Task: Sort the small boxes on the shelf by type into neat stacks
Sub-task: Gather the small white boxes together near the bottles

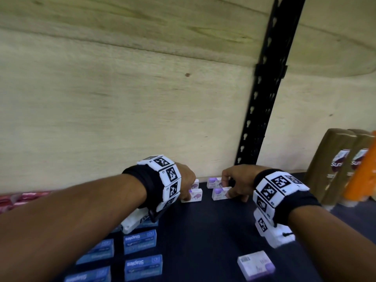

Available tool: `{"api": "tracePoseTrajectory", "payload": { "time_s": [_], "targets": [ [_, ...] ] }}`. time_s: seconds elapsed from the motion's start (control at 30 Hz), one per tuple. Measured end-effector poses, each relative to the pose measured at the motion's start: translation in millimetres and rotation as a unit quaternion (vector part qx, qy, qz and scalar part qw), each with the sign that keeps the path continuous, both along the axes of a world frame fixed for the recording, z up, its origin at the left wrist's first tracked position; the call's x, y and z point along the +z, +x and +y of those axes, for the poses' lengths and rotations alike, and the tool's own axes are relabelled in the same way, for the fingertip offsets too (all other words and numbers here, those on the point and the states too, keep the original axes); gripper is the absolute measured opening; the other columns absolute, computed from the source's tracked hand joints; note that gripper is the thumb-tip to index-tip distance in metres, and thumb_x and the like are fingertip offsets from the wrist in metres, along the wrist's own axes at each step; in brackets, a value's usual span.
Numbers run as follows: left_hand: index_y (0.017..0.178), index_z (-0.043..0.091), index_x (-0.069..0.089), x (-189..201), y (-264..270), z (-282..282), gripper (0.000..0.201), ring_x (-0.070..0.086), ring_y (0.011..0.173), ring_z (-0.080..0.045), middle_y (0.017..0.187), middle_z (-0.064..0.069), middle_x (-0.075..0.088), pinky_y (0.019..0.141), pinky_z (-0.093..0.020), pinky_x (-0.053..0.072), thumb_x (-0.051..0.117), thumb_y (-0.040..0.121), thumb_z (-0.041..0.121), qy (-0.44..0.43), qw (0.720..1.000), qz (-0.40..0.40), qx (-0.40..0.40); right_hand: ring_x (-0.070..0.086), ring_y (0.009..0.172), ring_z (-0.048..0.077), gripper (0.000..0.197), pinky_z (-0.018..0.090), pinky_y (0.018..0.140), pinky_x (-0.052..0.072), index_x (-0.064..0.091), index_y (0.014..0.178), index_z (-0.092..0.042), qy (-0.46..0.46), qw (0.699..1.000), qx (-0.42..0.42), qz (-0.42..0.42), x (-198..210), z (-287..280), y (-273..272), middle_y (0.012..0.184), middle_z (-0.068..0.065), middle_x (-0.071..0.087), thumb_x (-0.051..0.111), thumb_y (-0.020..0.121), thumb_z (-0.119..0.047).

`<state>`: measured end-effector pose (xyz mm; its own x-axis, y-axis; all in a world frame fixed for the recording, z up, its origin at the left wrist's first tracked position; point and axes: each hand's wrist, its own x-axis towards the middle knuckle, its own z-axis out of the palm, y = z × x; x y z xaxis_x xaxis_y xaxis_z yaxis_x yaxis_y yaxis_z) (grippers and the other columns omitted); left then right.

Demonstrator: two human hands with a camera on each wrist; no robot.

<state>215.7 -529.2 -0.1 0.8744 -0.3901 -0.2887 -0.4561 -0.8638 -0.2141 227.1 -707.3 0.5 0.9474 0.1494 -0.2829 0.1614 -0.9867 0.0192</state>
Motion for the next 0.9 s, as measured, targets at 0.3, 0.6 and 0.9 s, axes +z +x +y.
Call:
{"api": "tracePoseTrajectory", "payload": {
  "time_s": [0.3, 0.6, 0.9],
  "targets": [
    [0.121, 0.008, 0.059, 0, -3, -1, 0.034, 0.046, 0.051, -0.009, 0.092, -0.002, 0.056, 0.045, -0.021, 0.03, 0.057, 0.097, 0.032, -0.012, 1.0, -0.001, -0.001, 0.056, 0.077, 0.014, 0.034, 0.02, 0.067, 0.047, 0.058, 0.117, -0.019, 0.015, 1.0, -0.007, 0.004, 1, -1, -1, 0.115, 0.0, 0.062, 0.072, 0.088, -0.029],
    [0.094, 0.021, 0.047, -7, -5, -3, 0.023, 0.038, 0.056, -0.011, 0.077, 0.001, 0.045, 0.044, -0.021, 0.024, 0.067, 0.09, 0.03, -0.018, 0.999, -0.048, 0.017, 0.067, 0.087, 0.018, 0.036, 0.034, 0.088, 0.053, 0.061, 0.119, -0.009, 0.016, 0.999, -0.045, 0.026, 5, -11, -15, 0.108, 0.009, 0.073, 0.068, 0.091, -0.029],
    [0.097, 0.016, 0.061, 28, -28, -10, 0.02, 0.058, 0.074, -0.019, 0.088, 0.001, 0.062, 0.06, -0.025, 0.042, 0.059, 0.091, 0.035, -0.041, 0.994, -0.081, -0.054, 0.055, 0.083, 0.006, 0.038, 0.02, 0.078, 0.05, 0.063, 0.127, -0.013, -0.068, 0.993, -0.034, 0.088, 16, -35, -33, 0.087, -0.014, 0.059, 0.069, 0.09, -0.017]
  ]
}}
